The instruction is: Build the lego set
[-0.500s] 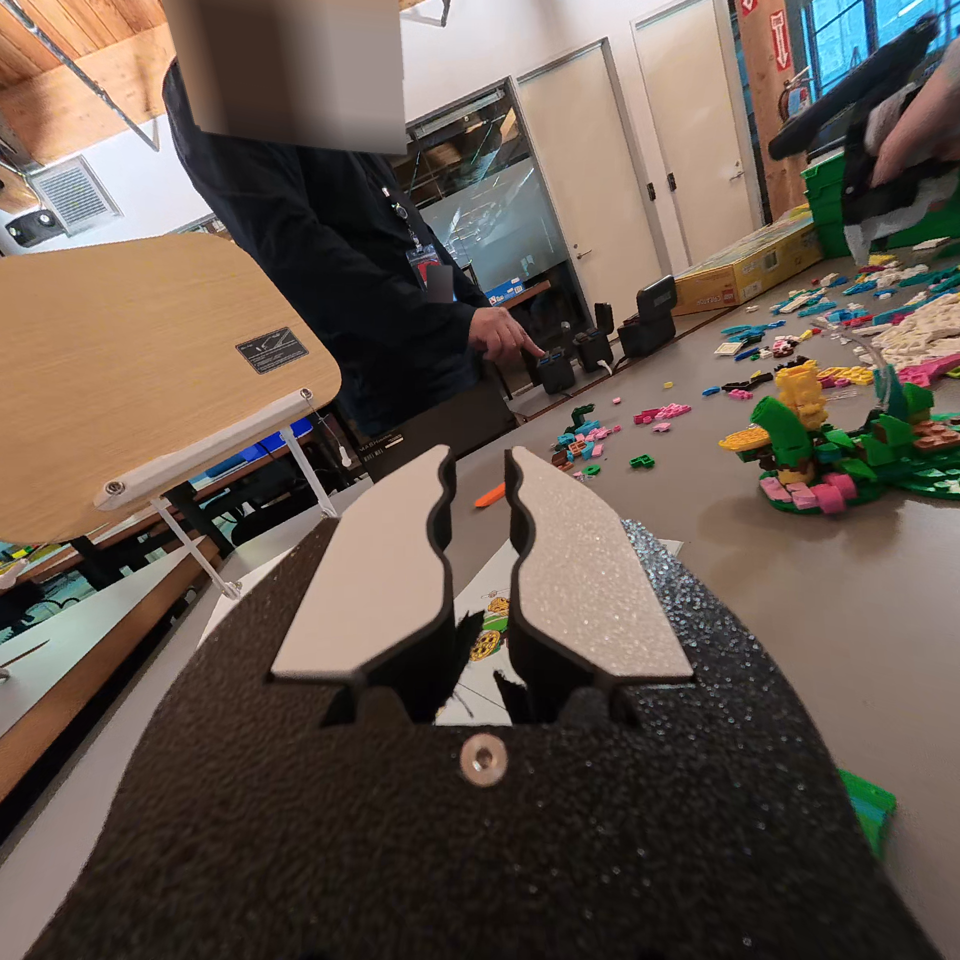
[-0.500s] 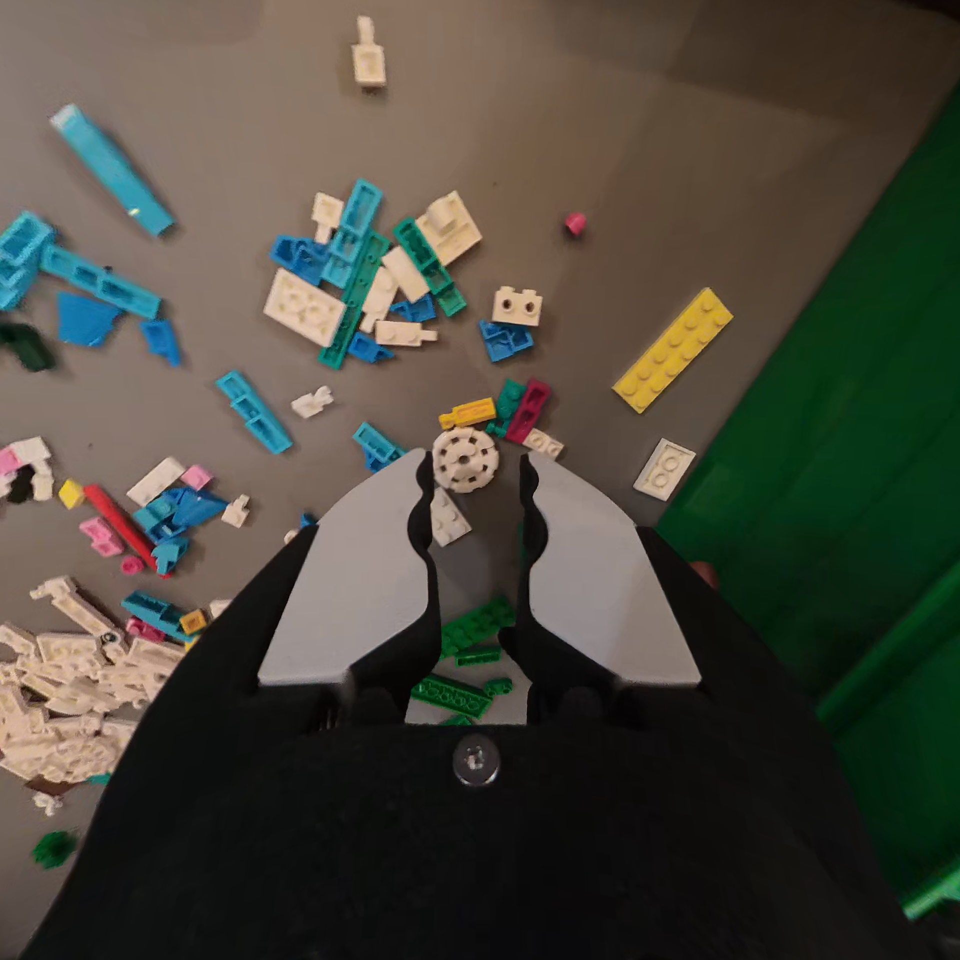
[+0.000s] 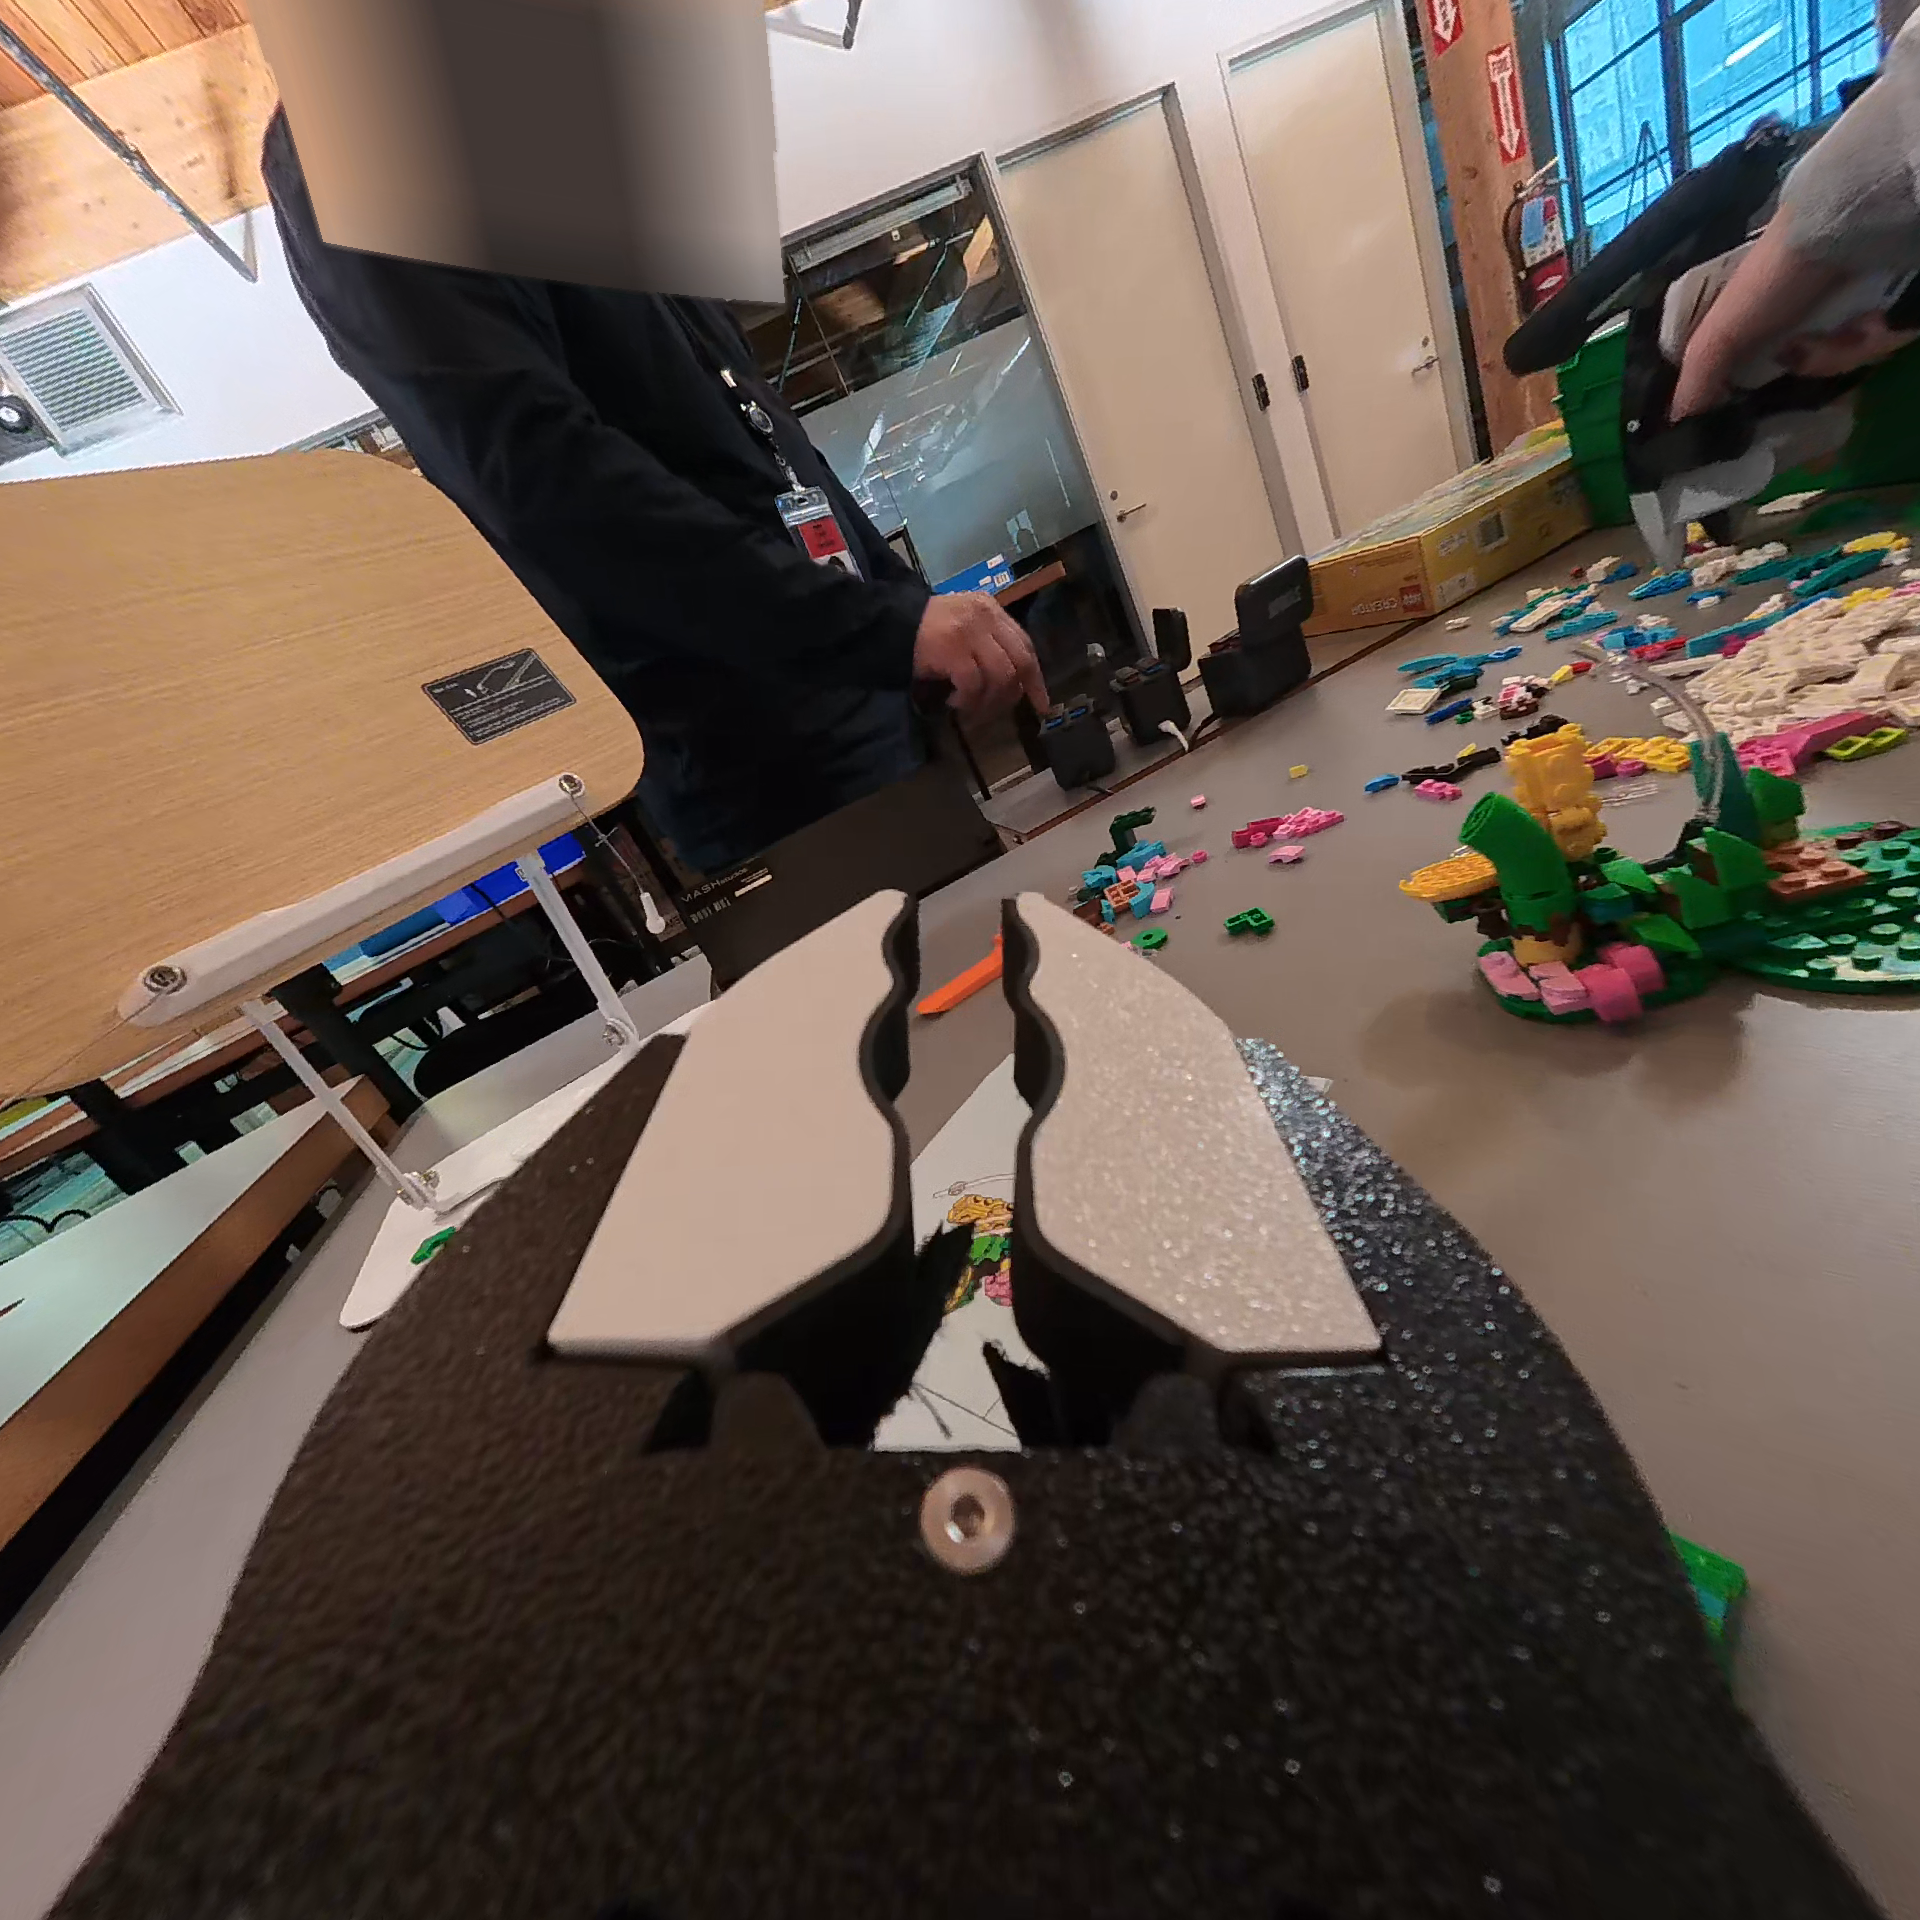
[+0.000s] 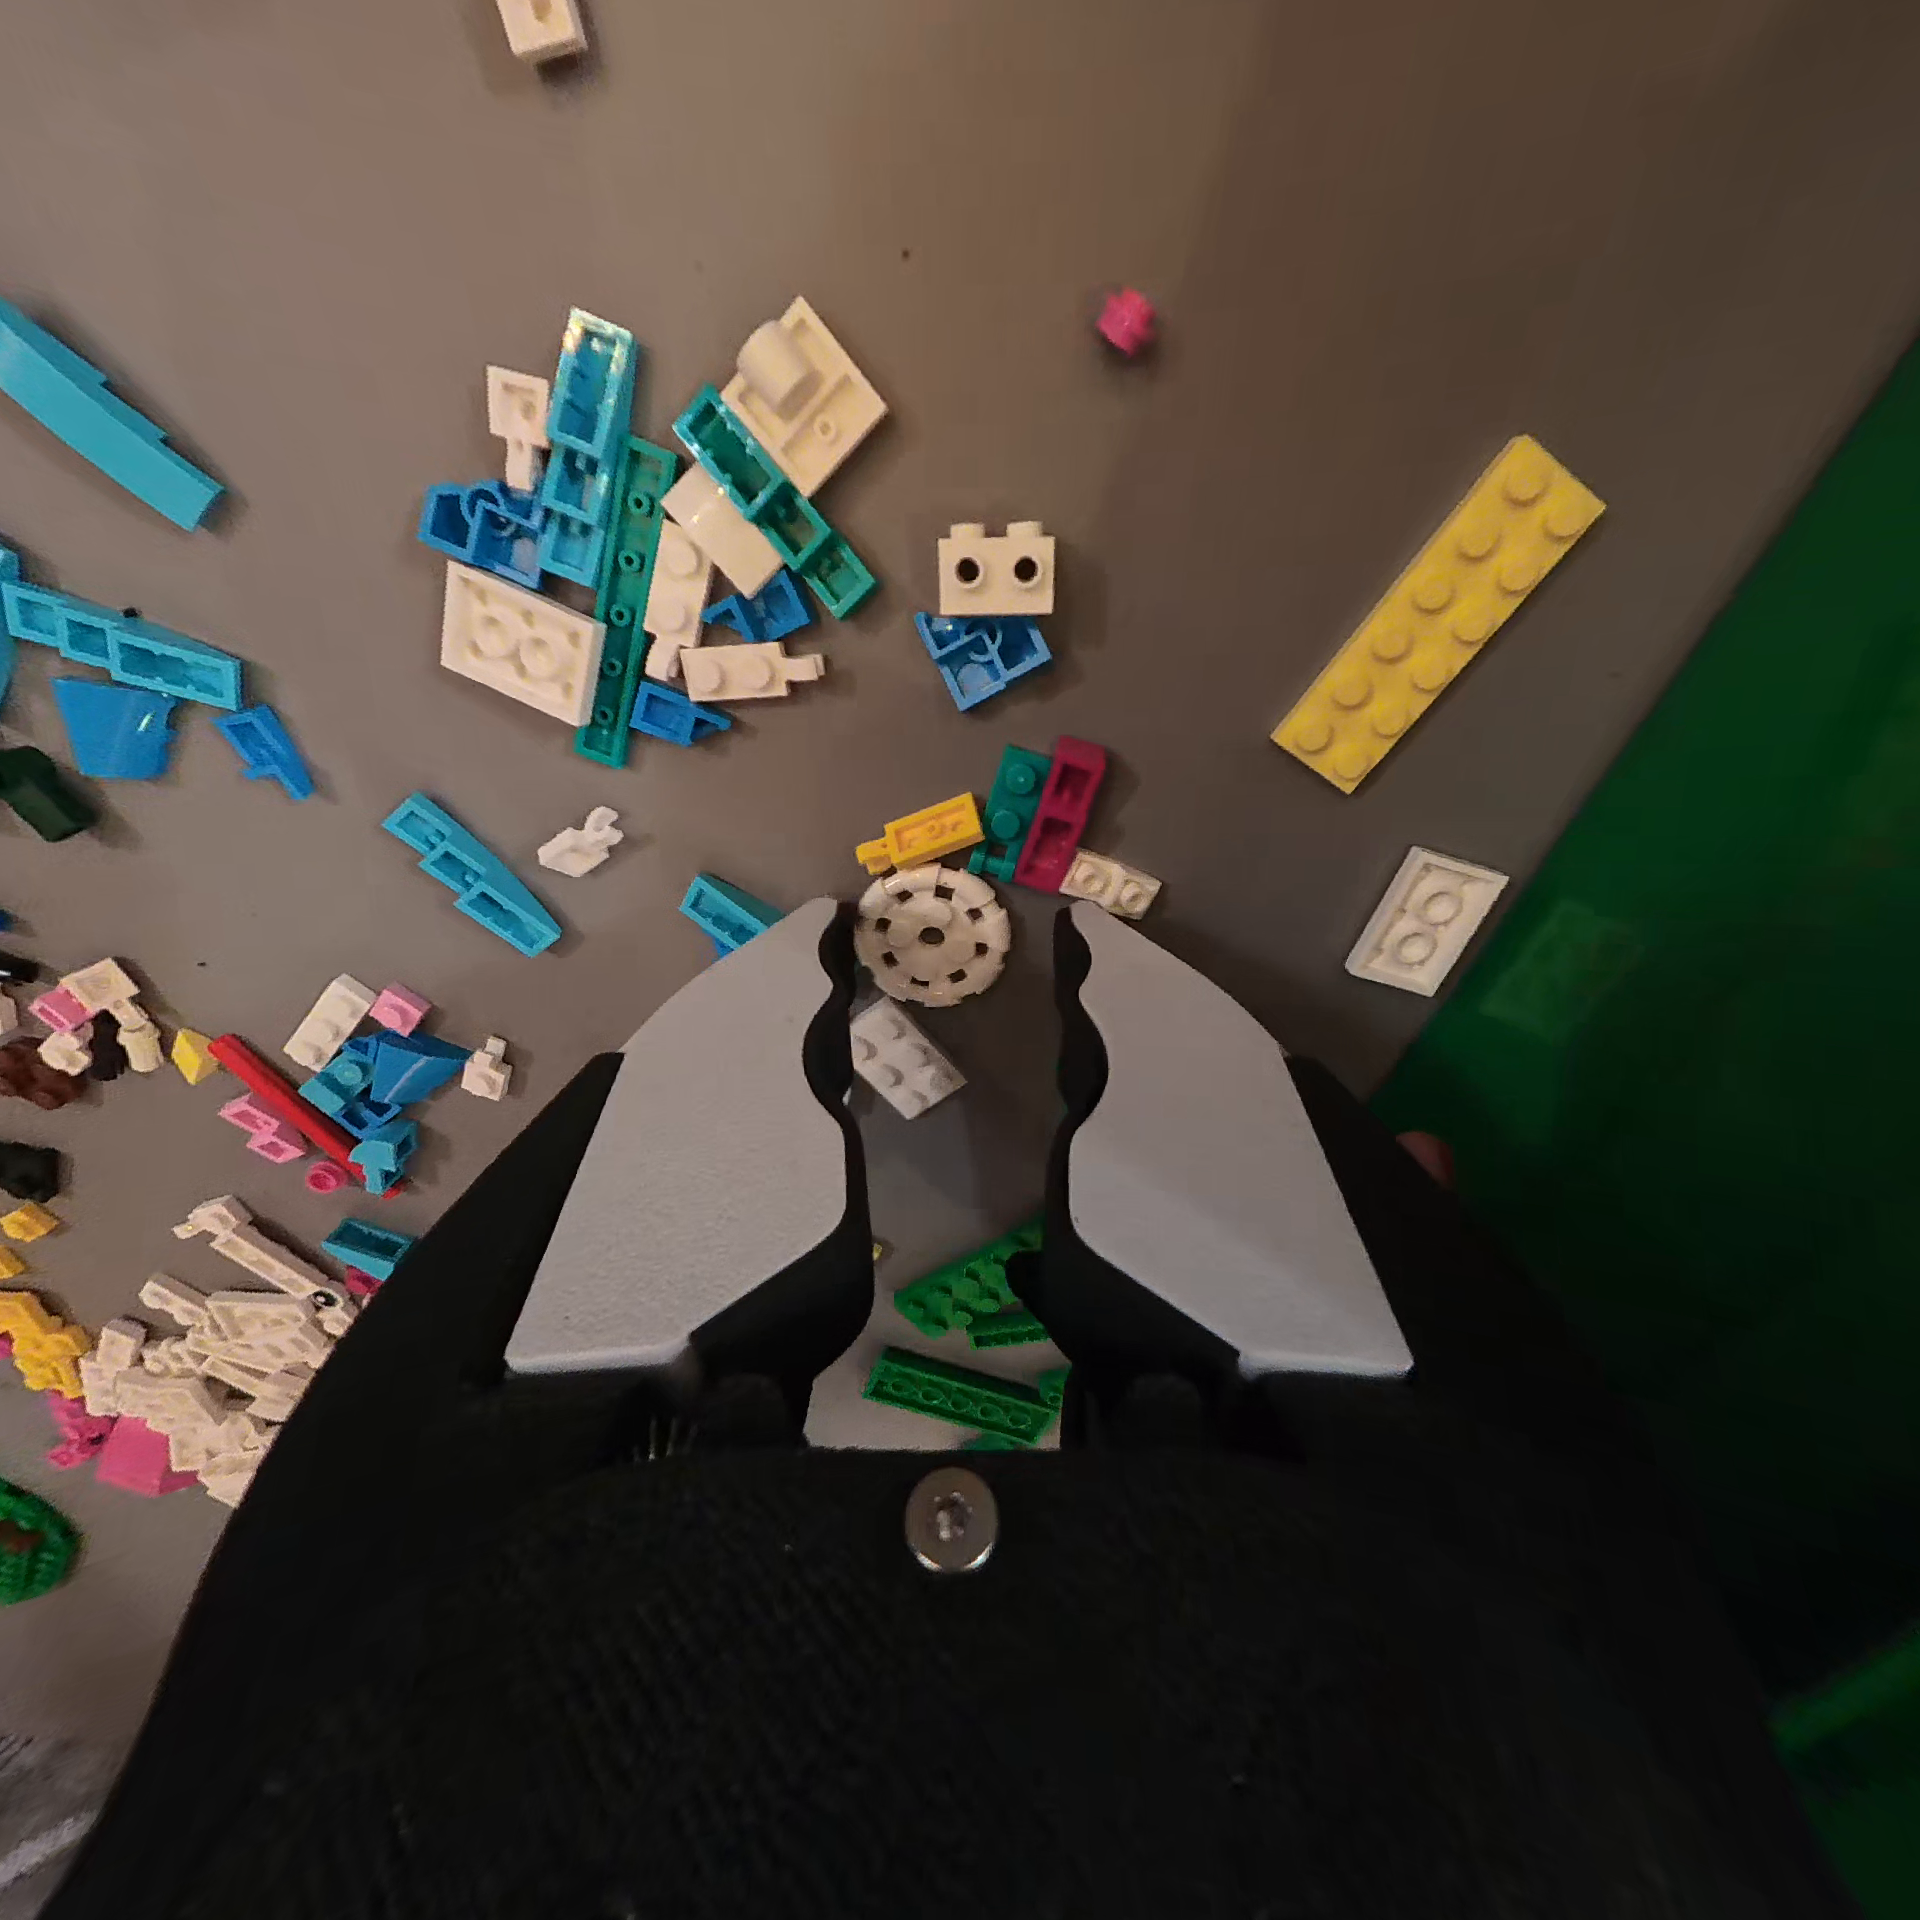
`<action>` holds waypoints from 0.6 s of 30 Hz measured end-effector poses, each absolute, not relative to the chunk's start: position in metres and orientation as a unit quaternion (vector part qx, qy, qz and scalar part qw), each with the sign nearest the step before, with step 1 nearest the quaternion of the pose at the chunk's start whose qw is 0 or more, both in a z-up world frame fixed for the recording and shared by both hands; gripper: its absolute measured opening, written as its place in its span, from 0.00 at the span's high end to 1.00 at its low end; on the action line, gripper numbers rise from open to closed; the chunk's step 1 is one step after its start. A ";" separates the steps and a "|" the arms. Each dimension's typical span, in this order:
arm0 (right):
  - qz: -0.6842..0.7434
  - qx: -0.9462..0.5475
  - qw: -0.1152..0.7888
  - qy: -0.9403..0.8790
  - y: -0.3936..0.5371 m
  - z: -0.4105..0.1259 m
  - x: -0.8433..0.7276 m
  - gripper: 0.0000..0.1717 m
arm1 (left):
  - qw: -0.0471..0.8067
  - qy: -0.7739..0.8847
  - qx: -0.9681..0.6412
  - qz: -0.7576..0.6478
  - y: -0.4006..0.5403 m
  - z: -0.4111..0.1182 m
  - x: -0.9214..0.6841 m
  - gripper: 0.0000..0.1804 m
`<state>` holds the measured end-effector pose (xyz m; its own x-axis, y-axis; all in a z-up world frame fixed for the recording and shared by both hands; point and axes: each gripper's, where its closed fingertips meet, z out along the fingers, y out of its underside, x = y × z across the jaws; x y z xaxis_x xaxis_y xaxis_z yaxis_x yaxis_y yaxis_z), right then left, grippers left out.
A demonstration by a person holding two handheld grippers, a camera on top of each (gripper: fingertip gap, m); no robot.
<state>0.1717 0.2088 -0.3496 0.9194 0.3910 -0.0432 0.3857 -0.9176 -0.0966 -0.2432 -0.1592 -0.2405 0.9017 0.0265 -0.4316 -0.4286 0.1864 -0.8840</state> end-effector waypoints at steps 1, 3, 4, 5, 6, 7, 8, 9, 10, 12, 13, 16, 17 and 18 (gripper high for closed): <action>0.022 -0.978 0.045 -0.201 0.210 -0.350 0.172 0.81 | 0.752 0.164 -0.620 0.149 -0.159 -0.240 -0.242 0.92; 0.017 -0.978 0.042 -0.204 0.209 -0.350 0.172 0.85 | 0.750 0.164 -0.624 0.146 -0.159 -0.242 -0.242 0.92; 0.013 -0.978 0.042 -0.206 0.209 -0.350 0.172 0.85 | 0.750 0.164 -0.624 0.146 -0.159 -0.243 -0.241 0.92; 0.008 -0.977 0.040 -0.210 0.208 -0.350 0.173 0.85 | 0.750 0.164 -0.624 0.145 -0.159 -0.243 -0.241 0.92; 0.000 -0.976 0.040 -0.215 0.208 -0.349 0.174 0.85 | 0.751 0.165 -0.623 0.144 -0.160 -0.242 -0.240 0.92; -0.007 -0.975 0.040 -0.220 0.207 -0.348 0.175 0.85 | 0.752 0.164 -0.622 0.143 -0.160 -0.242 -0.240 0.92; -0.011 -0.973 0.041 -0.225 0.205 -0.347 0.175 0.85 | 0.753 0.163 -0.622 0.141 -0.160 -0.241 -0.240 0.92; -0.013 -0.972 0.045 -0.232 0.204 -0.344 0.174 0.85 | 0.754 0.161 -0.621 0.140 -0.161 -0.240 -0.240 0.92; -0.013 -0.969 0.052 -0.241 0.202 -0.340 0.171 0.85 | 0.755 0.160 -0.621 0.137 -0.162 -0.239 -0.240 0.92; -0.008 -0.961 0.069 -0.269 0.195 -0.329 0.159 0.85 | 0.756 0.154 -0.623 0.131 -0.165 -0.237 -0.242 0.92; 0.000 -0.954 0.082 -0.290 0.189 -0.322 0.148 0.85 | 0.753 0.150 -0.628 0.131 -0.165 -0.237 -0.243 0.92; 0.022 -0.920 0.126 -0.372 0.159 -0.296 0.101 0.85 | 0.715 0.114 -0.675 0.141 -0.162 -0.248 -0.257 0.93; 0.029 -0.904 0.141 -0.403 0.144 -0.287 0.083 0.85 | 0.697 0.097 -0.696 0.143 -0.161 -0.253 -0.263 0.93; 0.039 -0.887 0.155 -0.434 0.128 -0.278 0.062 0.85 | 0.687 0.082 -0.708 0.144 -0.162 -0.255 -0.268 0.94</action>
